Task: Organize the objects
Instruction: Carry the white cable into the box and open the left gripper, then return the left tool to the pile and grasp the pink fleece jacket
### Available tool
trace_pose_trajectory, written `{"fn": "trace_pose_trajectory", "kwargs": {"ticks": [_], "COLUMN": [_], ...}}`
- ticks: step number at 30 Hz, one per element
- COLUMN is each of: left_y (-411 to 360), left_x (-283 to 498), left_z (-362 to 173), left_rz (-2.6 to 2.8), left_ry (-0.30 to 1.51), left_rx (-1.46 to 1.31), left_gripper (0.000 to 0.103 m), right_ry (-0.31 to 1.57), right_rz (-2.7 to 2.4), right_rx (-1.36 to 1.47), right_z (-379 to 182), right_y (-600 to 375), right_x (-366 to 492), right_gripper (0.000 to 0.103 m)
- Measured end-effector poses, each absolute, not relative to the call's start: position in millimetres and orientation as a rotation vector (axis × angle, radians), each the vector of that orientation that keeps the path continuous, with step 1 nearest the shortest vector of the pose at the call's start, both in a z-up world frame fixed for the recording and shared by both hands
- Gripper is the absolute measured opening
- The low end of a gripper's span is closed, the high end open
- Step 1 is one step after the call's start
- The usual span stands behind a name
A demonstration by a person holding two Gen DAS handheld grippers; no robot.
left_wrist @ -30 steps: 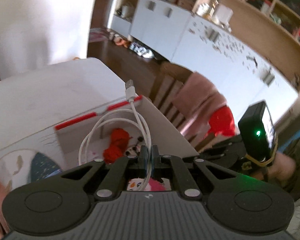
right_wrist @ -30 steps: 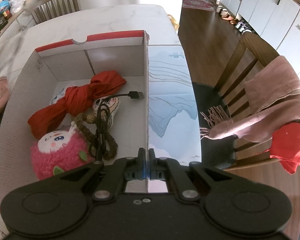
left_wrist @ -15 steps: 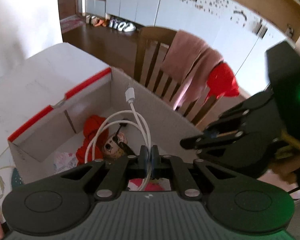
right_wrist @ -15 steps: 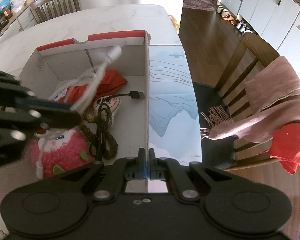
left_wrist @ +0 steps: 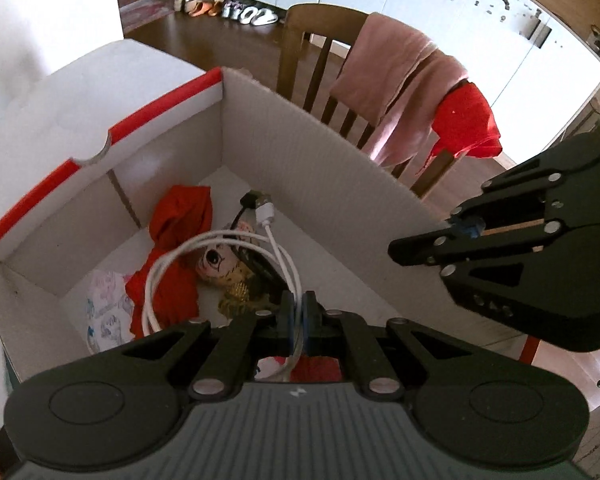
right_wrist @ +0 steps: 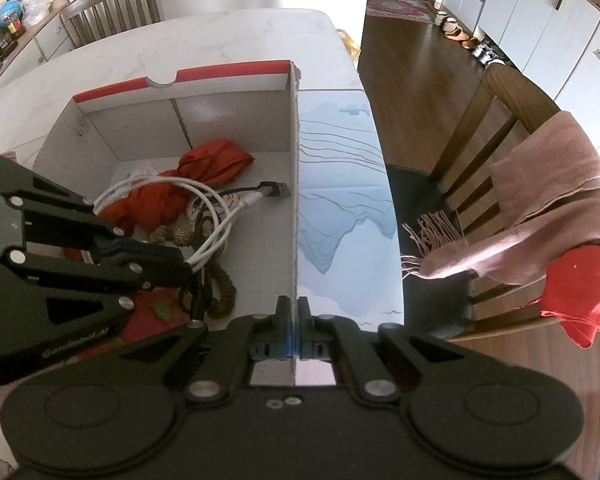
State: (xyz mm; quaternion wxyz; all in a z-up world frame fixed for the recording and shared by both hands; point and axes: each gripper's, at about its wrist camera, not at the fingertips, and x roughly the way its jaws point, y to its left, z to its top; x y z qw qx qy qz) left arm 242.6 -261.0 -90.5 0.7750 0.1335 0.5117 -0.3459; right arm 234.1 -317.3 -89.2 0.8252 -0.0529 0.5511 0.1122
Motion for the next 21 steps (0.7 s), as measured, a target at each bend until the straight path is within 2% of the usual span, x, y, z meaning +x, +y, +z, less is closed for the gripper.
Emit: {"fn": "trace_pose_trajectory", "kwargs": {"ticks": [21], "left_y": [-230.5], "left_x": [234.9], "left_z": [-68.6], "left_rz": [-0.699], "left_ry": [1.040], "left_rx": [0.170], "left_gripper": [0.008], "right_ry": [1.172], "right_rz": [0.239], "right_rx": [-0.112], "right_z": [-89.8], "right_y": [-317.9], "right_x": [235.3], "right_gripper": [0.001]}}
